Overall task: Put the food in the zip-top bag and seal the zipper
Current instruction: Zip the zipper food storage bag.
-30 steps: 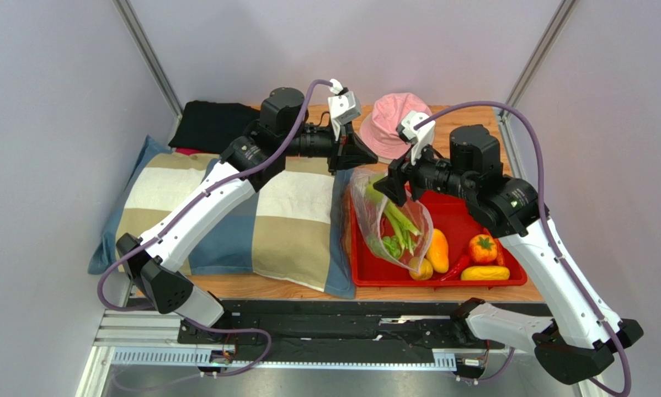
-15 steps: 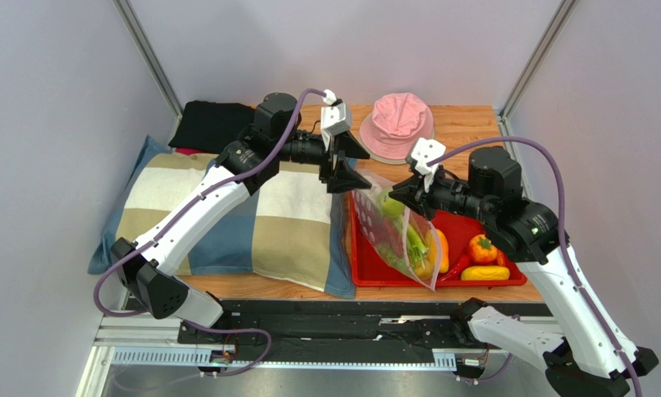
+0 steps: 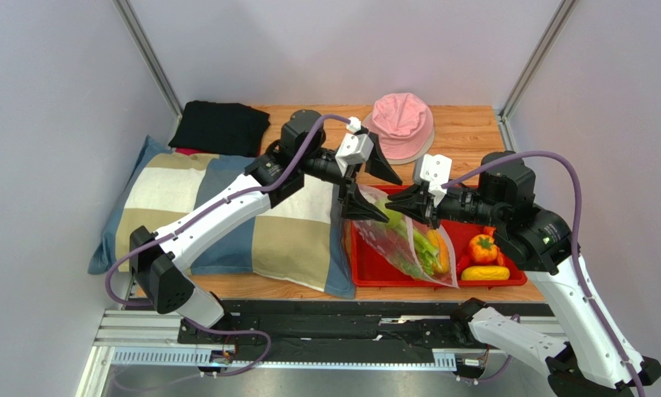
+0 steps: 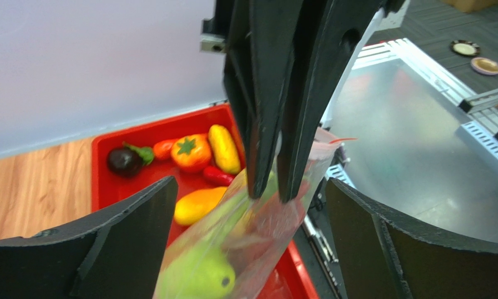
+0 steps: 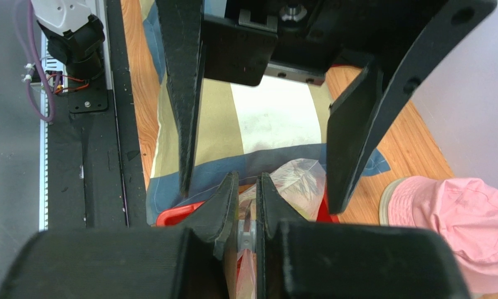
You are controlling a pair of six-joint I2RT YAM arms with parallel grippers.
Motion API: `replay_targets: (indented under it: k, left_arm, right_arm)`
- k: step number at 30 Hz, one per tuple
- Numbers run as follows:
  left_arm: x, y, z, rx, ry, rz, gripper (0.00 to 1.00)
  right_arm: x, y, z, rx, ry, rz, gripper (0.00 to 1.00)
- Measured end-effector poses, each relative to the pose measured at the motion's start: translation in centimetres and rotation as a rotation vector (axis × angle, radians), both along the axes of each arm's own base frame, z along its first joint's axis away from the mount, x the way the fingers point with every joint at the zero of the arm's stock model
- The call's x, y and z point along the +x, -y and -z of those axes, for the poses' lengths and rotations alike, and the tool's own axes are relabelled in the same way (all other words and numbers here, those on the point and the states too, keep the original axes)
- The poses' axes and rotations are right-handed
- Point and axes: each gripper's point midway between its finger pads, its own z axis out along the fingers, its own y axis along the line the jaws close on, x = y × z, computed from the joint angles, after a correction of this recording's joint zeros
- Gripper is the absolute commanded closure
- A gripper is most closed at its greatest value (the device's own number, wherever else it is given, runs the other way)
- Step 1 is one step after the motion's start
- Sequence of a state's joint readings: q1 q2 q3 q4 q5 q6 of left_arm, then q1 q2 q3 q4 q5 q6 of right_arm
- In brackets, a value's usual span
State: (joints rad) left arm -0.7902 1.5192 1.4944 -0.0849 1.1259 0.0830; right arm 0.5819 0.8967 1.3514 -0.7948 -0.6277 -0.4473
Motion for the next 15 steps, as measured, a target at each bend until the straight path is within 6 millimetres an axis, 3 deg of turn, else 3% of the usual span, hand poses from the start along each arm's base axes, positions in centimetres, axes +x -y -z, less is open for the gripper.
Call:
replay_targets:
  k: [2,3,6,9,12,15]
  left_arm:
    - [-0.9,0.7,-0.1,-0.009,-0.008,0.029,0.17]
    - [-1.1,0.9,0.0,-0.008,-0.016,0.04,0.31]
    - [-1.4,1.7,0.5,0.005,-0.05,0.055,0.54]
    - [-1.4,1.8,1.2,0.022,-0.085,0.068,0.57]
    - [-1.5,1.8,1.0,0.014,-0.086,0.075,0.96]
    - [-1.4,1.9,0.7,0.002,-0.081,0.068,1.0]
  right_arm:
    - [-0.2,-0.1,-0.2,0.001,0.013,-0.015,1.0]
    - [-0.3,-0.1,-0.4,0.003,0.024,-0.024,1.0]
    - [-0.4,-0.2,-0.6,0.007,0.031,-0.034,1.0]
    - [0.0,0.0,-0.8,0.006,0.043,-0.016,1.0]
    - [0.2,0.1,-1.0,0.011,0.052,-0.001,1.0]
    - [0.5,0.3,-1.5,0.025,0.062,0.023,1.0]
